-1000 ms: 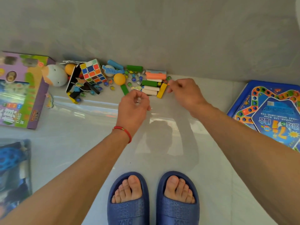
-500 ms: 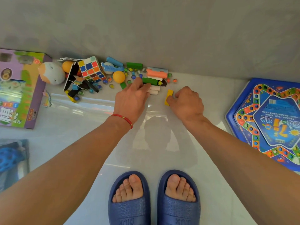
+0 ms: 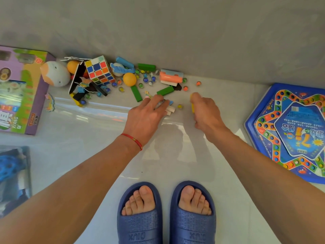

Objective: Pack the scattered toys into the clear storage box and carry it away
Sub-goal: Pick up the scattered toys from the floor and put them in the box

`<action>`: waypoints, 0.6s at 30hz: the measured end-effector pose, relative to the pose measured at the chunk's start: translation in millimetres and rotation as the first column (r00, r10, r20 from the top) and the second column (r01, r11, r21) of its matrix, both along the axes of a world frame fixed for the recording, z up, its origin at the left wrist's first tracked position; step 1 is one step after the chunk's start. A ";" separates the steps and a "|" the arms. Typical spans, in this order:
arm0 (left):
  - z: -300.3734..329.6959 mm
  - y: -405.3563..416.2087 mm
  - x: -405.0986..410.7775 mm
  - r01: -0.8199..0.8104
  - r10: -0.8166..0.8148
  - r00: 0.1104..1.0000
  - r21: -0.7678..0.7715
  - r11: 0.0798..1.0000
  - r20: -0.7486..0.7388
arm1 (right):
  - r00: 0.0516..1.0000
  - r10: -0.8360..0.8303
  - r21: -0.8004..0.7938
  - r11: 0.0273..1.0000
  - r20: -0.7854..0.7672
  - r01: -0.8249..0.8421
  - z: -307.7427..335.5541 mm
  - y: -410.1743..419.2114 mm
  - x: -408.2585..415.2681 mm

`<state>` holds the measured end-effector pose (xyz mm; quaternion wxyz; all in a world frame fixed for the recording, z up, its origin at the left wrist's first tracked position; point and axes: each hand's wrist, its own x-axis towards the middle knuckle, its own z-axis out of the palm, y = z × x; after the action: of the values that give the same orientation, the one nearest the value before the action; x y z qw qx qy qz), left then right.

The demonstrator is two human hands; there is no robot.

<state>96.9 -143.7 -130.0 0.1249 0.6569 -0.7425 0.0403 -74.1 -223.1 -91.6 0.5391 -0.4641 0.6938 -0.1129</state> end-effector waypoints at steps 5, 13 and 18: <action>-10.8 0.5 6.8 0.063 -0.061 0.997 -0.046 0.997 0.049 | 0.721 -0.381 0.347 0.915 0.579 0.205 11.2 -1.9 -21.3; -5.1 -10.6 11.0 0.185 -0.172 0.966 -0.051 0.981 0.192 | 0.947 0.270 -0.365 0.876 -0.174 -0.317 -9.4 21.0 -32.1; -2.3 -11.3 7.9 0.236 -0.219 0.955 -0.069 0.969 0.200 | 0.779 0.506 -0.402 0.669 -0.369 -0.625 -19.4 66.9 -42.3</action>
<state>104.9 -155.0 -132.2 0.0874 0.5535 -0.8191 0.1227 -116.4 -156.2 -111.1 0.3239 -0.7907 0.5158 -0.0624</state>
